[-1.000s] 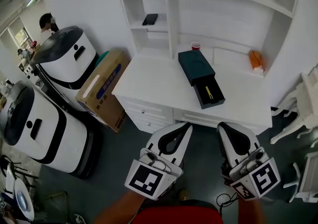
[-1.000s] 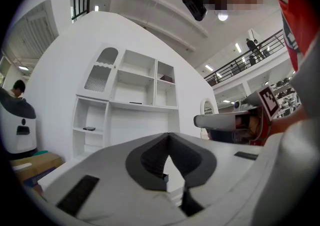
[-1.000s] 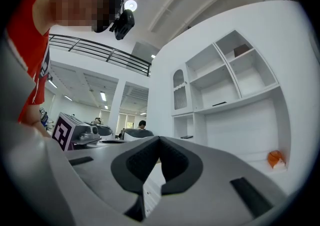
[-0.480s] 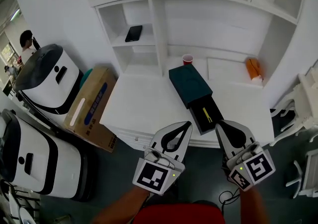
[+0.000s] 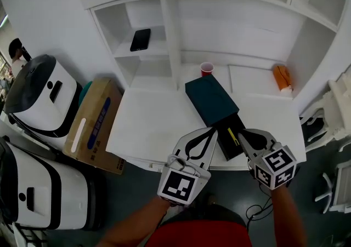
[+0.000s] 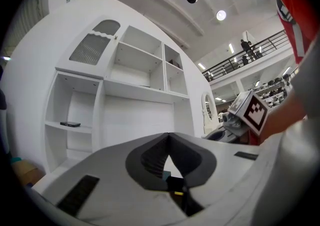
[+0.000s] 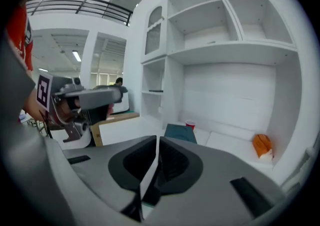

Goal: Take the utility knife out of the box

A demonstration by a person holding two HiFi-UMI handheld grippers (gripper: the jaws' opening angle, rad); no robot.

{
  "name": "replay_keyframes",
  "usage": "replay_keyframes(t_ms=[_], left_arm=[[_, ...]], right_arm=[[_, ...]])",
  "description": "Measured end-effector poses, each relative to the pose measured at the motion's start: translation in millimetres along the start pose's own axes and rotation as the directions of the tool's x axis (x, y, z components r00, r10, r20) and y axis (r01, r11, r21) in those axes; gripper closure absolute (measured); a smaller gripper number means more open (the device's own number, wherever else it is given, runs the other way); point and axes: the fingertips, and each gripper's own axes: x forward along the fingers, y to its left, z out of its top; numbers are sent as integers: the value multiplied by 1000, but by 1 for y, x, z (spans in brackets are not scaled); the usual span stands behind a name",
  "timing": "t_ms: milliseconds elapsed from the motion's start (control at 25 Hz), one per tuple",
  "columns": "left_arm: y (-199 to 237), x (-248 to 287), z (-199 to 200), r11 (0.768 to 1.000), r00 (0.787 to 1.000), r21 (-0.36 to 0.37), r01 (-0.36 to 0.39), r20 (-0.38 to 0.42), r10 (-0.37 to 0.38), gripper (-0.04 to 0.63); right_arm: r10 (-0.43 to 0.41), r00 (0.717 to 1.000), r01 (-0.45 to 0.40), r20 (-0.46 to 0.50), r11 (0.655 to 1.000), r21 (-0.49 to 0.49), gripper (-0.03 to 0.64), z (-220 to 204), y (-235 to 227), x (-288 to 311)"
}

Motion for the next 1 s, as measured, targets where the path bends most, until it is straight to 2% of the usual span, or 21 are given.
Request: replay_keyframes(t_ms=[80, 160, 280, 400, 560, 640, 720, 840, 1000], left_arm=[[6, 4, -2, 1000, 1000, -2, -3, -4, 3, 558], [12, 7, -5, 1000, 1000, -8, -11, -9, 11, 558], [19, 9, -9, 1000, 1000, -16, -24, -20, 23, 558], [25, 13, -14, 999, 999, -24, -40, -32, 40, 558], [31, 15, -19, 998, 998, -33, -56, -41, 54, 558], [34, 16, -21, 997, 997, -36, -65, -44, 63, 558], [39, 16, -21, 997, 996, -36, -76, -45, 74, 558], [43, 16, -22, 995, 995, -36, -89, -45, 87, 558], [46, 15, -24, 994, 994, -35, -100, -50, 98, 558]], right_arm=[[18, 994, -18, -108, 1000, -1, 572, -23, -10, 18], [40, 975, -42, -219, 999, -4, 570, -48, -18, 34], [83, 919, -93, -385, 996, -8, 553, -84, -26, 55], [115, 837, -138, -534, 990, -3, 512, -116, -32, 73], [125, 682, -158, -720, 987, 21, 454, -160, -41, 87], [127, 615, -166, -778, 986, 30, 454, -173, -41, 90], [125, 568, -170, -813, 985, 32, 454, -181, -41, 94], [96, 523, -170, -847, 985, 6, 454, -188, -43, 99], [81, 476, -190, -876, 982, -12, 454, -192, -42, 103]])
